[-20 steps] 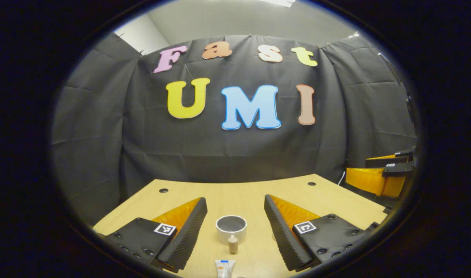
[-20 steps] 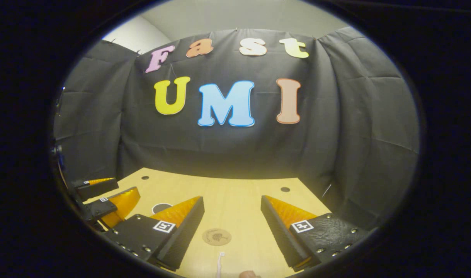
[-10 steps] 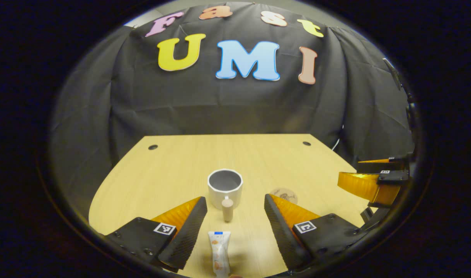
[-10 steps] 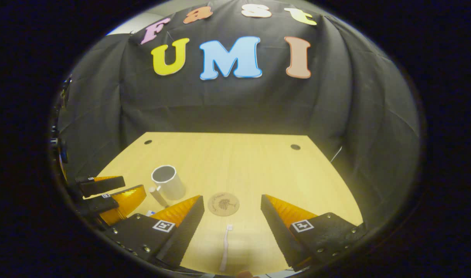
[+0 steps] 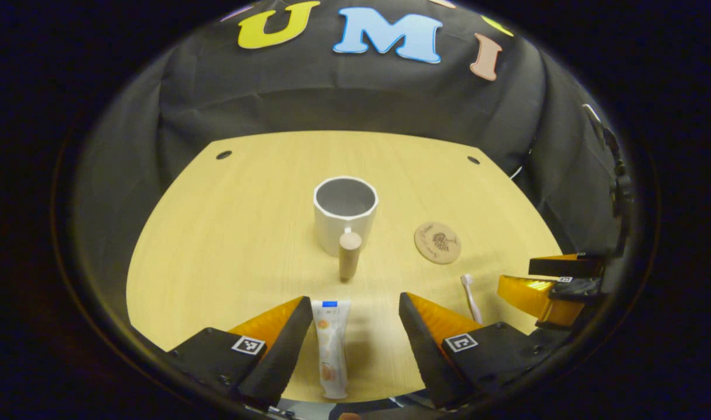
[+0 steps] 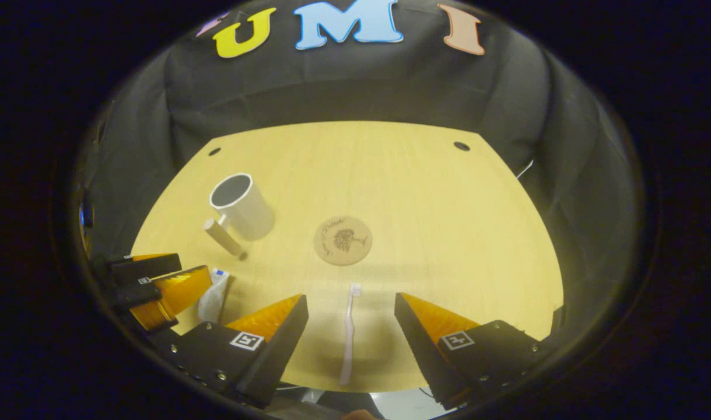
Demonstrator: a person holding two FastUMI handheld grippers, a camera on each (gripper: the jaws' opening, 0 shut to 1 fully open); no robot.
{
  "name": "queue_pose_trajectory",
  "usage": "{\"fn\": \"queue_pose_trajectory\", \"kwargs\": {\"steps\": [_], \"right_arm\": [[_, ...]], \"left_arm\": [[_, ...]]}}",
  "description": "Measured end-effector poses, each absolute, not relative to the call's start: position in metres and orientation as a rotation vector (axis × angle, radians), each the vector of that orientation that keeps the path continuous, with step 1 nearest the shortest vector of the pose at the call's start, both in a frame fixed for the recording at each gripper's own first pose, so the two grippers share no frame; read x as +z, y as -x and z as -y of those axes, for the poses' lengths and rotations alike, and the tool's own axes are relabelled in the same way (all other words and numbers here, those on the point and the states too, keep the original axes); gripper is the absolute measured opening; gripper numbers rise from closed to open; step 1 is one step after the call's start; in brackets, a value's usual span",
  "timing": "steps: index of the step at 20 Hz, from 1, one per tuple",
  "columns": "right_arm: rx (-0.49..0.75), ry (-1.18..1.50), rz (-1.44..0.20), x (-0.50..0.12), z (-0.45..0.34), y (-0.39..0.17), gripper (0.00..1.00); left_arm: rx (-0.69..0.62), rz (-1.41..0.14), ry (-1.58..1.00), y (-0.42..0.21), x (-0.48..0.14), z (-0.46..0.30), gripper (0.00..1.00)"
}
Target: Put the toothbrush and toothpaste on the desktop into the cup, then pick up the cup and place it on the coaster on the desktop.
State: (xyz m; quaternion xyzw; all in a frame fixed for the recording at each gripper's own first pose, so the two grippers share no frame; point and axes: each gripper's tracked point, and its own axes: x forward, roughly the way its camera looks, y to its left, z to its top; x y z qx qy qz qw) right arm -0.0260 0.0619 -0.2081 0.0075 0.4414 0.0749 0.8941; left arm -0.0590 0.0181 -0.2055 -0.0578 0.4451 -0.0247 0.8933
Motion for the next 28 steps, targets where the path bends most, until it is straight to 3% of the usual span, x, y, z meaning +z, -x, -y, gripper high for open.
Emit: {"fn": "queue_pose_trajectory", "kwargs": {"steps": [8,16,17,19,21,22,24,25,26,27,28], "right_arm": [[0.152,-0.023,-1.114,-0.256,-0.07,0.043,0.95],[0.15,-0.047,-1.257,-0.287,-0.074,0.053,0.92],[0.152,-0.044,-1.272,-0.289,-0.074,0.054,0.86],[0.143,-0.035,-1.286,-0.295,-0.073,0.055,0.83],[0.137,-0.036,-1.303,-0.298,-0.072,0.055,0.72],[0.13,-0.035,-1.308,-0.3,-0.07,0.054,0.74],[0.131,-0.041,-1.325,-0.303,-0.072,0.056,0.62],[0.133,-0.033,-1.337,-0.303,-0.071,0.057,0.64],[0.116,-0.017,-1.353,-0.305,-0.068,0.06,0.62],[0.124,-0.015,-1.351,-0.304,-0.067,0.059,0.47],[0.129,-0.011,-1.351,-0.305,-0.068,0.059,0.47]], "left_arm": [[-0.035,-1.195,0.15,0.089,-0.264,-0.023,0.98],[-0.04,-1.323,0.153,0.103,-0.29,-0.021,0.98],[-0.041,-1.334,0.156,0.104,-0.292,-0.02,0.96],[-0.041,-1.35,0.165,0.104,-0.296,-0.018,0.96],[-0.033,-1.358,0.155,0.104,-0.299,-0.02,0.96],[-0.033,-1.359,0.146,0.103,-0.3,-0.021,0.96],[-0.033,-1.355,0.133,0.1,-0.301,-0.021,0.96],[-0.03,-1.357,0.123,0.1,-0.301,-0.021,0.82],[-0.027,-1.358,0.112,0.1,-0.301,-0.023,0.78],[-0.023,-1.354,0.097,0.1,-0.3,-0.025,0.72],[-0.023,-1.349,0.089,0.099,-0.301,-0.025,0.72]]}}
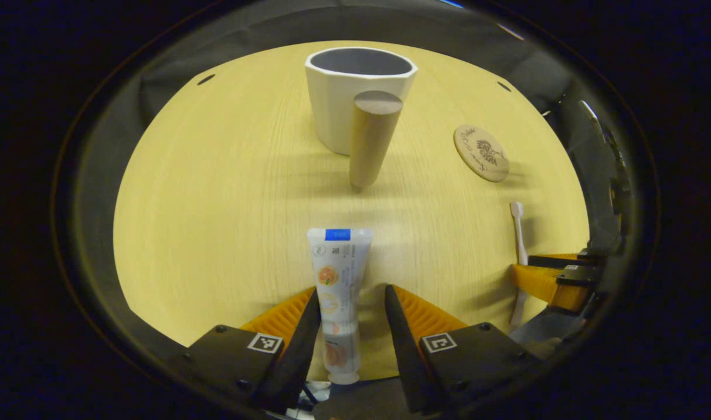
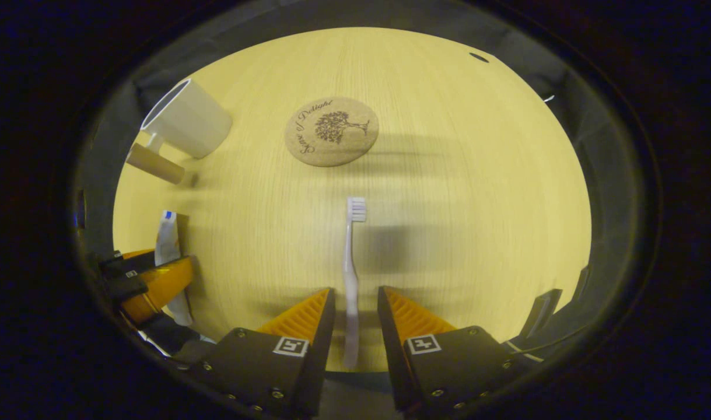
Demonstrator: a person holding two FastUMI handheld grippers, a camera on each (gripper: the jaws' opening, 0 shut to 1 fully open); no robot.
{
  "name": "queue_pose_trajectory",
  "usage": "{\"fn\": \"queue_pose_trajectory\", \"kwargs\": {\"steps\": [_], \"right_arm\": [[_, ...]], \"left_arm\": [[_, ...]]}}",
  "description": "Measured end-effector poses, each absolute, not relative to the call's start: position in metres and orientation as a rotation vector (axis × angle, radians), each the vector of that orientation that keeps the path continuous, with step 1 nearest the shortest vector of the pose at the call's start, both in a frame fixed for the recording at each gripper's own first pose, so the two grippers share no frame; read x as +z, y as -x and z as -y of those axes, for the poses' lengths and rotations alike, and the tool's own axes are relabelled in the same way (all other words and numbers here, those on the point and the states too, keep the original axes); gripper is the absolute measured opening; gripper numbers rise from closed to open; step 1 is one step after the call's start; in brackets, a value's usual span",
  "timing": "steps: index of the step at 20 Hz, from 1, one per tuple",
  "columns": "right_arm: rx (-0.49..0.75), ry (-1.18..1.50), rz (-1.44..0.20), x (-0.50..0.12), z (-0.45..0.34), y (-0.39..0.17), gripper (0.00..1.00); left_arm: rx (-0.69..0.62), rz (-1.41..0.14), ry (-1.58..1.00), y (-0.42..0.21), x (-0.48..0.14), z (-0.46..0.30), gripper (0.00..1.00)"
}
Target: Put the toothbrush and toothpaste on the desktop into the cup, then pick up the cup and place it on the coaster on the desktop.
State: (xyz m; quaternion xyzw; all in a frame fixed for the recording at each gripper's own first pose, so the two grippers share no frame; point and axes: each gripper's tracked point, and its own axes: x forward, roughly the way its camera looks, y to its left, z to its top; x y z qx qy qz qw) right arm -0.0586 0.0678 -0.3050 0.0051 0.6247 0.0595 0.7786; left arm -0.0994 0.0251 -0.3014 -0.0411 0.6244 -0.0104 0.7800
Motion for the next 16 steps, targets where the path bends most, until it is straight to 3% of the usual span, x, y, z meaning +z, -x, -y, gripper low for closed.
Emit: {"fn": "queue_pose_trajectory", "kwargs": {"steps": [1,2,3,6,7,9,10,11,13,14,16], "right_arm": [[0.099,0.002,-1.343,-0.3085,-0.062,0.0583,0.46],[0.1,-0.006,-1.352,-0.3075,-0.0623,0.0592,0.34],[0.109,-0.009,-1.353,-0.3029,-0.0621,0.059,0.22],[0.123,-0.01,-1.329,-0.3058,-0.0622,0.0551,0.22],[0.129,-0.008,-1.343,-0.3072,-0.0631,0.0583,0.1],[0.139,0.0,-1.329,-0.3066,-0.0625,0.0577,0.09],[0.145,-0.01,-1.307,-0.2992,-0.0617,0.0539,0.09],[0.147,-0.022,-1.315,-0.299,-0.0635,0.058,0.03],[0.155,-0.017,-1.302,-0.306,-0.0641,0.0571,0.06],[0.158,-0.015,-1.291,-0.3049,-0.0642,0.0573,0.06],[0.168,-0.009,-1.268,-0.3042,-0.0641,0.0569,0.05]], "left_arm": [[-0.013,-1.348,0.078,0.0996,-0.302,-0.027,0.58],[-0.002,-1.346,0.065,0.0998,-0.3032,-0.0298,0.51],[0.006,-1.343,0.067,0.0994,-0.3032,-0.0313,0.48],[0.012,-1.337,0.06,0.1006,-0.3037,-0.0338,0.42],[0.006,-1.334,0.054,0.1003,-0.3008,-0.0324,0.39],[0.002,-1.319,0.04,0.0988,-0.3044,-0.0328,0.34],[-0.006,-1.314,0.031,0.0987,-0.303,-0.0326,0.27],[-0.016,-1.309,0.026,0.0983,-0.3033,-0.0323,0.27],[-0.022,-1.272,0.023,0.0964,-0.2994,-0.0326,0.28],[-0.023,-1.268,0.025,0.0974,-0.3022,-0.0324,0.22],[-0.026,-1.244,0.036,0.0966,-0.3006,-0.0329,0.22]]}}
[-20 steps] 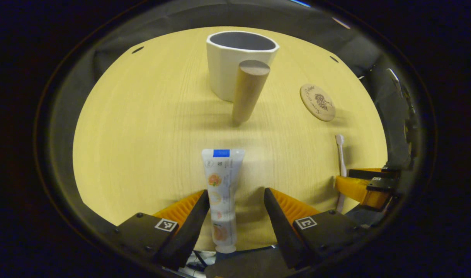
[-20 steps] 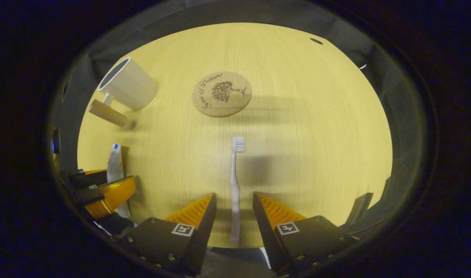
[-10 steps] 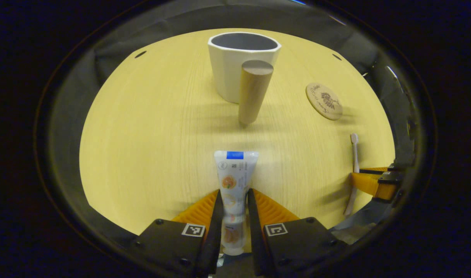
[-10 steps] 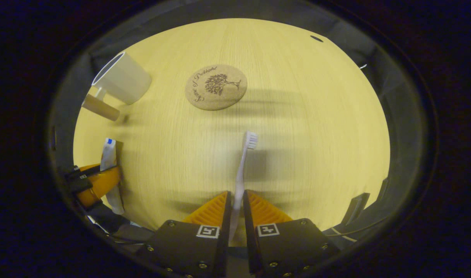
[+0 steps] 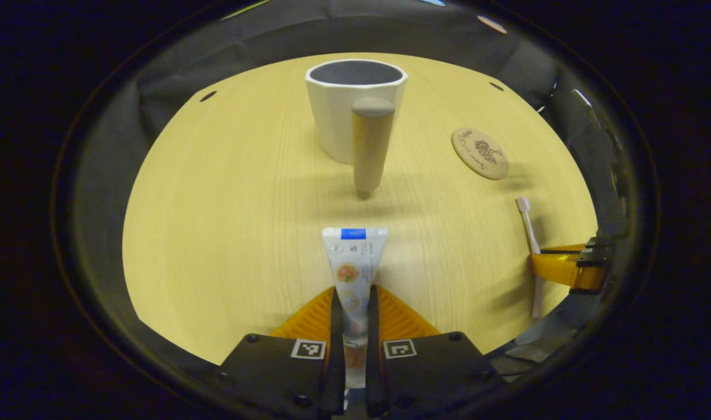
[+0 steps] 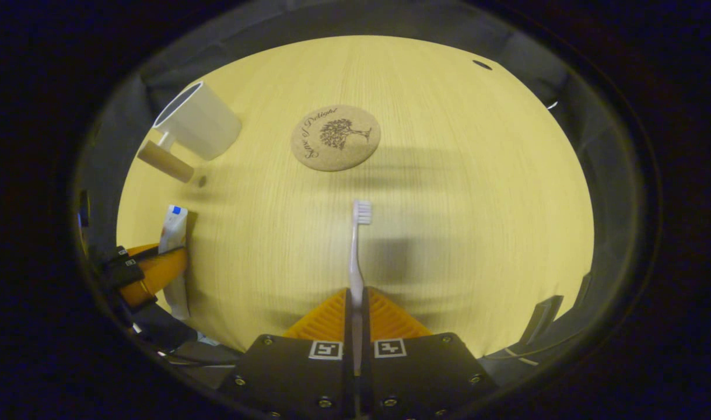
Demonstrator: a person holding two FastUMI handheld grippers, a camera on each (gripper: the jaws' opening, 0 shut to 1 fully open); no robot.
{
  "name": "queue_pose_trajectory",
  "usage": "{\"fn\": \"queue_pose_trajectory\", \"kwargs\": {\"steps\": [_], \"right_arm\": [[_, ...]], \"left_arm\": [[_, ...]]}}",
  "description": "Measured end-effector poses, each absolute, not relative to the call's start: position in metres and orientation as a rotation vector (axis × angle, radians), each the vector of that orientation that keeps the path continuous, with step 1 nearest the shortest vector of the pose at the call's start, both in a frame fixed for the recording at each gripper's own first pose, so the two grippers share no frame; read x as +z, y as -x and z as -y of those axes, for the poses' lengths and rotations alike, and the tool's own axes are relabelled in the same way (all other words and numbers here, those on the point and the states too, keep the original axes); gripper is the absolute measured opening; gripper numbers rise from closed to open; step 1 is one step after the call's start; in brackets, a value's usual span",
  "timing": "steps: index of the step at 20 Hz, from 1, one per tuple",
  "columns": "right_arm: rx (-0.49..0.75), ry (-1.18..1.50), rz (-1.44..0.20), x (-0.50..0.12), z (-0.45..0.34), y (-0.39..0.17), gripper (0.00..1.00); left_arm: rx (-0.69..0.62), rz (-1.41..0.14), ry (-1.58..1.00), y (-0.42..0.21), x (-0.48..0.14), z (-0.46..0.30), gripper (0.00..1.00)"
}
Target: Put the toothbrush and toothpaste on the desktop into the cup, then pick up the cup and place it on the coaster on the desktop.
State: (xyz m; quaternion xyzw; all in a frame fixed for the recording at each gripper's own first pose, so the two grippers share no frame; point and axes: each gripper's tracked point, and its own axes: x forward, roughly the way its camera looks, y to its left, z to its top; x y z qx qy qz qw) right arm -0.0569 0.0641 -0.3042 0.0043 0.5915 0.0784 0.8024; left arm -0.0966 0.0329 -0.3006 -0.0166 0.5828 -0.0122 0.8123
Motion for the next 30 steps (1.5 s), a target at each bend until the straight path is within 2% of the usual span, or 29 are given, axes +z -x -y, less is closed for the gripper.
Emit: {"fn": "queue_pose_trajectory", "kwargs": {"steps": [6,17,30], "right_arm": [[0.198,-0.061,-1.172,-0.281,-0.07,0.051,0.05],[0.344,-0.16,-0.901,-0.206,-0.099,0.016,0.05],[0.373,-0.188,-0.553,-0.123,-0.105,-0.014,0.05]], "left_arm": [[0.025,-1.134,0.142,0.09,-0.283,-0.045,0.22],[0.112,-0.835,0.225,0.048,-0.212,-0.076,0.21],[0.069,-0.37,0.227,-0.051,-0.104,-0.095,0.21]]}}
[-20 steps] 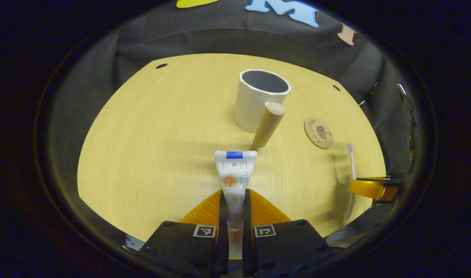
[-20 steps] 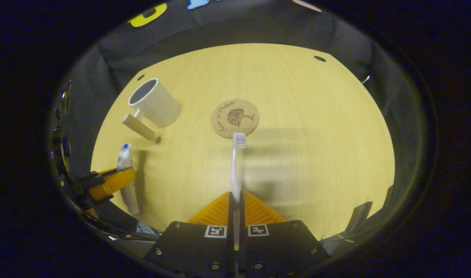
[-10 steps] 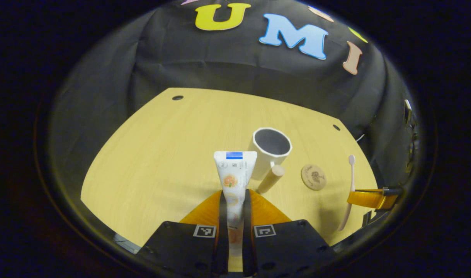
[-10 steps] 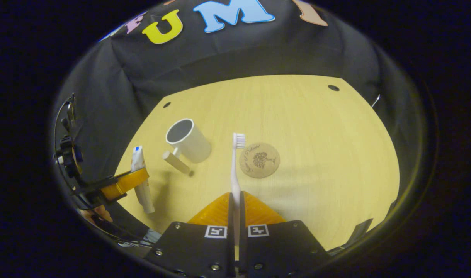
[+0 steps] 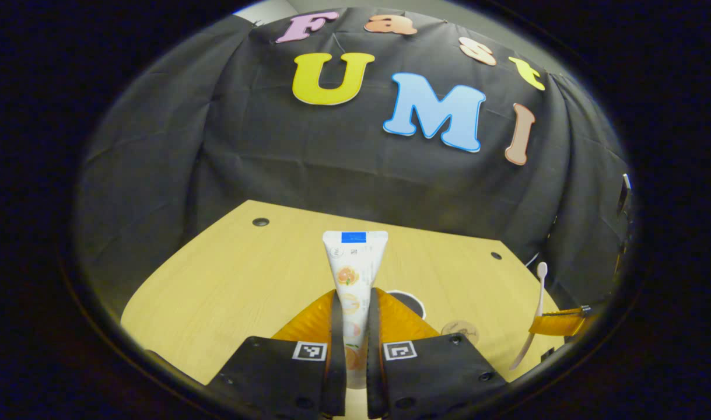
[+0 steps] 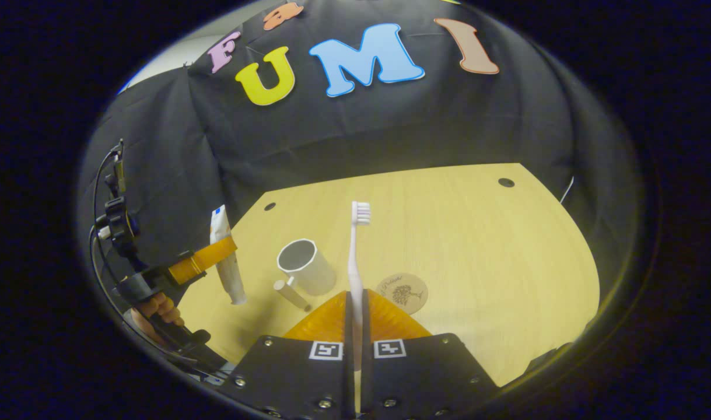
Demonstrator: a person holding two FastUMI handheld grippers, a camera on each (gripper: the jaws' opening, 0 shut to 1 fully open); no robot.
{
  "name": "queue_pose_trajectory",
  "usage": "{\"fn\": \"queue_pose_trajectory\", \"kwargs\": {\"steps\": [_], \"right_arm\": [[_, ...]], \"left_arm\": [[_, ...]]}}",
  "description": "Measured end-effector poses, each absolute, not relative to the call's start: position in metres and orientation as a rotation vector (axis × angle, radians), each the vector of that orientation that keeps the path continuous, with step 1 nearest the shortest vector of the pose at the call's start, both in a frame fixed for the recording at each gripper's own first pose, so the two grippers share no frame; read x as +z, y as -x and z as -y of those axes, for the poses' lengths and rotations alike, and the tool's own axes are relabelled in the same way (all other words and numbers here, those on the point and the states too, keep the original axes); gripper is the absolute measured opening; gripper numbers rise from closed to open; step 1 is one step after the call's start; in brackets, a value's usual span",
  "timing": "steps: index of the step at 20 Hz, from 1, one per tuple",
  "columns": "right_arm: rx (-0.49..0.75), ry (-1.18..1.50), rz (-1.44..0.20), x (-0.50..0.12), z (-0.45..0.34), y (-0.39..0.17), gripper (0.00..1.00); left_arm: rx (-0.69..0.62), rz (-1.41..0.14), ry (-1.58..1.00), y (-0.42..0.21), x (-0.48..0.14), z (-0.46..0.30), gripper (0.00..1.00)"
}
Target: Put the toothbrush and toothpaste on the desktop into the cup, then pick up the cup and place it on the coaster on the desktop.
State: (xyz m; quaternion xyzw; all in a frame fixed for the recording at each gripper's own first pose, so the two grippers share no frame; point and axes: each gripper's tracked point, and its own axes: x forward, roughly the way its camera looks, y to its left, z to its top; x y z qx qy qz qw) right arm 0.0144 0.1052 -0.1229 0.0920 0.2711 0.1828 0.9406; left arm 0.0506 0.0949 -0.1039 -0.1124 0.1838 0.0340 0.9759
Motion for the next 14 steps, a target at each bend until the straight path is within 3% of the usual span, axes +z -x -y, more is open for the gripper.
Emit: {"fn": "queue_pose_trajectory", "kwargs": {"steps": [7,14], "right_arm": [[0.321,-0.175,-0.511,-0.112,-0.099,-0.013,0.05],[0.263,-0.154,-0.497,-0.113,-0.086,-0.001,0.05]], "left_arm": [[-0.031,-0.189,0.239,-0.092,-0.074,-0.076,0.21],[-0.118,-0.138,0.212,-0.124,-0.081,-0.053,0.21]]}}
